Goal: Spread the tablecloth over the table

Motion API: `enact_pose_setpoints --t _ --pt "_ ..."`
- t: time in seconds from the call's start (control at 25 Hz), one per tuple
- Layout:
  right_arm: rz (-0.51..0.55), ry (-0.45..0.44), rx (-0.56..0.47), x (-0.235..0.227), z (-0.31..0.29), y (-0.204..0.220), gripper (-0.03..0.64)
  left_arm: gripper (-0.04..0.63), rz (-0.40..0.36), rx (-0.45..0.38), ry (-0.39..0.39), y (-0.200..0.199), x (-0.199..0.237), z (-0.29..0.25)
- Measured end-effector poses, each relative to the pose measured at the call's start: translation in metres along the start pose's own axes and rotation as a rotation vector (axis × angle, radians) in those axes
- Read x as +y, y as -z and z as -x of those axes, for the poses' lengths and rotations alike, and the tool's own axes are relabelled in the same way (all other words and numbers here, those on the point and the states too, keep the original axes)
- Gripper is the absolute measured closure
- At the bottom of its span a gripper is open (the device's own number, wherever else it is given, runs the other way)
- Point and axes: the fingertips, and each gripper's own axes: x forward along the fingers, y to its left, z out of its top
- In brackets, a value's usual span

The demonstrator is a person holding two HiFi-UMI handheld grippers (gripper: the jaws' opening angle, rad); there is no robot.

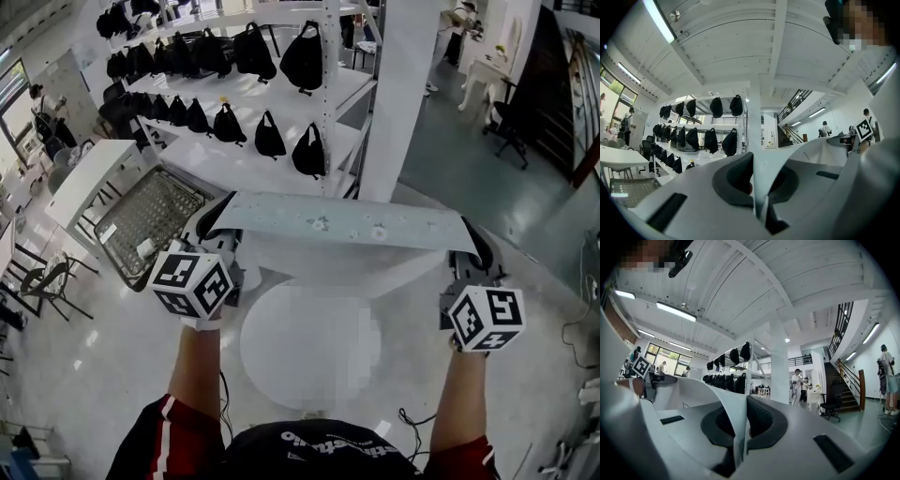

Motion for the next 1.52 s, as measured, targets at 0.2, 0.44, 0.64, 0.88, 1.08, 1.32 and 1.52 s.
enact_pose_setpoints --t 0.2,0.44,0.64,0.88,1.08,1.32,1.52 --pt "0.002 0.001 0.016 -0.012 -0.016 0.004 0.591 0.577 0.012 0.017 0.013 0.009 0.002 -0.025" --pt "0.008 -0.009 0.038 -0.02 -0.056 0.014 0.591 0.577 -0.009 0.03 0.004 0.011 0.021 -0.063" --pt "-0.022 -0.007 0.003 -0.025 -0.085 0.002 0.591 0.577 -0.062 -0.015 -0.017 -0.014 0.033 -0.085" --pt "-0.045 -0.019 -0.032 -0.017 -0.086 -0.005 0.591 0.577 -0.067 -0.047 -0.04 -0.023 0.037 -0.074" --pt "-0.072 -0.045 0.011 -0.002 -0.08 0.02 0.591 0.577 -0.018 0.012 -0.053 0.008 0.043 -0.054" --pt "-0.103 -0.062 0.109 0.02 -0.062 0.064 0.591 0.577 0.038 0.09 -0.06 0.053 0.046 -0.024" --pt "-0.112 -0.07 0.175 0.047 -0.032 0.091 0.591 0.577 0.05 0.16 -0.054 0.088 0.046 0.016"
